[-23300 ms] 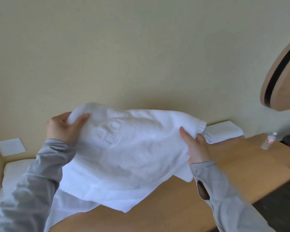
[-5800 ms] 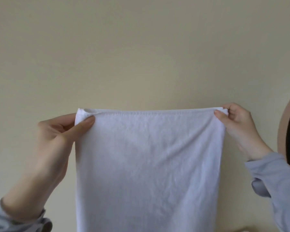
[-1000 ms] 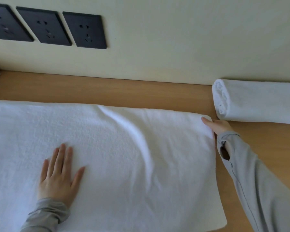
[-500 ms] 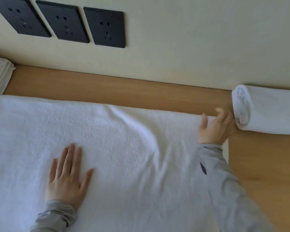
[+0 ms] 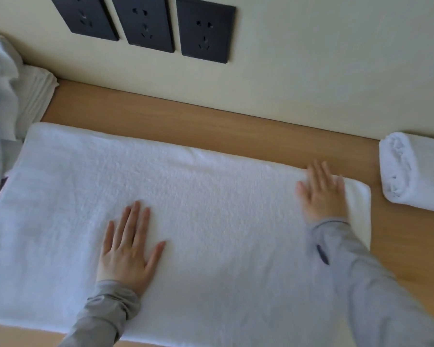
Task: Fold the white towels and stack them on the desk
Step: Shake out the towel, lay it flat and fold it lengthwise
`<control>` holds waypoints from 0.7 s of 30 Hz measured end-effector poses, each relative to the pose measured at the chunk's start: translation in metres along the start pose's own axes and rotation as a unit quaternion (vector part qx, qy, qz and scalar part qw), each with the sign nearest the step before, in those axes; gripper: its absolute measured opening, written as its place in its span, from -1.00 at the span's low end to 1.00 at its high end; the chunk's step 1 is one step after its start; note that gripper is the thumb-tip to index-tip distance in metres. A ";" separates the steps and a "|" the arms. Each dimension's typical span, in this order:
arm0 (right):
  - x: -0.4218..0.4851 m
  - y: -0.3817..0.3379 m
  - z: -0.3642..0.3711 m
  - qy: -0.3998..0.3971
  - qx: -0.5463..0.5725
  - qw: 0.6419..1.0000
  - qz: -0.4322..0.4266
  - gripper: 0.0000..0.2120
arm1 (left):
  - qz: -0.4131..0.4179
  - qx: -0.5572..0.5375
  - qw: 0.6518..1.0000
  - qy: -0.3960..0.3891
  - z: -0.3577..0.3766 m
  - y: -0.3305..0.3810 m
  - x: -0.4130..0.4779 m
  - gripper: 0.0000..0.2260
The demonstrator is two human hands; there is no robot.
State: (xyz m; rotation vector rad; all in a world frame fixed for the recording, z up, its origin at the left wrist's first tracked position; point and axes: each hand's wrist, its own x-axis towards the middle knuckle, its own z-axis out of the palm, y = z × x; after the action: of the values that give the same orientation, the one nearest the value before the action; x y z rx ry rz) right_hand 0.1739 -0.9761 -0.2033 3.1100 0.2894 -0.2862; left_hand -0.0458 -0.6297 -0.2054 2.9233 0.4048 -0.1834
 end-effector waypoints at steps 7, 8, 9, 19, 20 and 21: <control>-0.019 -0.061 -0.009 0.096 0.046 0.992 0.070 -0.40 | 0.005 0.003 1.000 0.000 0.002 -0.004 0.000 -0.33; -0.036 -0.095 -0.007 0.106 0.071 0.992 0.018 -0.40 | 0.004 0.002 1.000 0.001 0.002 -0.005 0.001 -0.33; -0.056 -0.129 -0.001 0.109 0.080 0.990 -0.043 -0.41 | 0.004 0.001 1.000 0.002 0.001 -0.005 0.001 -0.33; -0.170 -0.027 0.024 0.036 0.038 0.996 0.071 -0.40 | 0.000 0.001 1.000 0.016 -0.001 0.000 -0.003 -0.30; -0.175 -0.011 0.022 0.036 0.054 0.994 0.087 -0.41 | 0.000 0.001 1.000 0.016 -0.001 0.001 -0.003 -0.30; -0.181 0.001 0.021 0.042 0.078 0.992 0.092 -0.42 | -0.001 0.002 1.000 0.016 -0.001 0.002 -0.004 -0.30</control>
State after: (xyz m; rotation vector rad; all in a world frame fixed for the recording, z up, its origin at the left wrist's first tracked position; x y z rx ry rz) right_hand -0.0047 -1.0103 -0.1907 3.2768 -0.0206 -0.1853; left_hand -0.0487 -0.6318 -0.2035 2.9323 0.4127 -0.1392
